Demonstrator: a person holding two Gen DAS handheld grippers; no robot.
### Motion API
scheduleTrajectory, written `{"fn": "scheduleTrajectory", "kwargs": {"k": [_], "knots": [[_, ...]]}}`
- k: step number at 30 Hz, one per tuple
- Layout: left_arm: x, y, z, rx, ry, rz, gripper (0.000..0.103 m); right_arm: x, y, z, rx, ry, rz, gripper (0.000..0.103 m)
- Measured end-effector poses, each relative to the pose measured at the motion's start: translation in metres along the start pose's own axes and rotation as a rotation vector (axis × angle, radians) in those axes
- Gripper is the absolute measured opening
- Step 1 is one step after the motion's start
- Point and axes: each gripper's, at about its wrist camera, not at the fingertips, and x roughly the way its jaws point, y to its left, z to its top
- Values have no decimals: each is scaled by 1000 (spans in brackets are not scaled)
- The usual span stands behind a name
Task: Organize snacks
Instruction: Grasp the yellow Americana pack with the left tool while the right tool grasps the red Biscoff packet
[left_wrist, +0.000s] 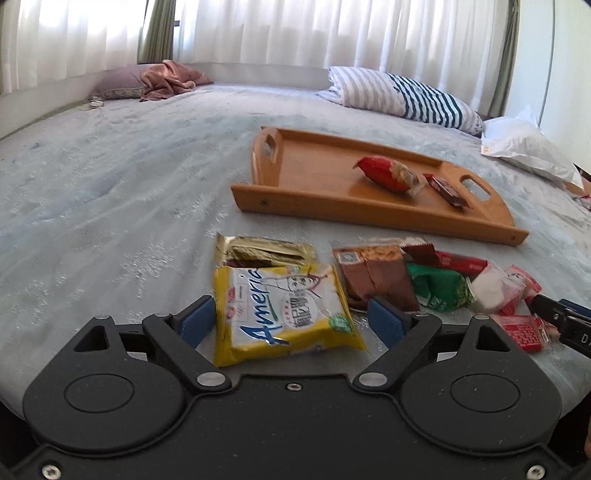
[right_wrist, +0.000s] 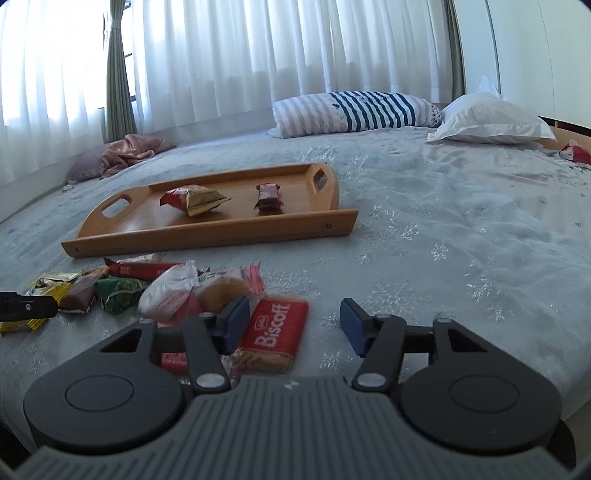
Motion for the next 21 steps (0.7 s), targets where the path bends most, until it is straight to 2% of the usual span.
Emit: {"fn": "scheduleTrajectory", "kwargs": {"k": [2,5,8,10,12,13,20,21], "knots": [[2,-3,-1,10,2,1,85,1,4,-2,-17,2,3,63],[0,-7,-2,28,-10,17,70,3,11,-3,-46,0,-5,63],[-2,-8,-1,34,-16,20,62,4,14,-5,-56,-6,-13,60],[-4,-9,-1,42,-19,19,59,3,15,-5,-58,-11,-15,57],[-5,-9,0,44,-22,18,56,2,16,-5,-61,-17,-21,43],[-6,-9,1,41,-25,19,56,1,16,-5,-61,-19,-22,41],[-20,-12,7,21,-68,0,55,-6,13,0,-36,-48,-41,40],[-23,-14,8,27,-78,-7,55,-7,12,1,-33,-55,-45,36]]}}
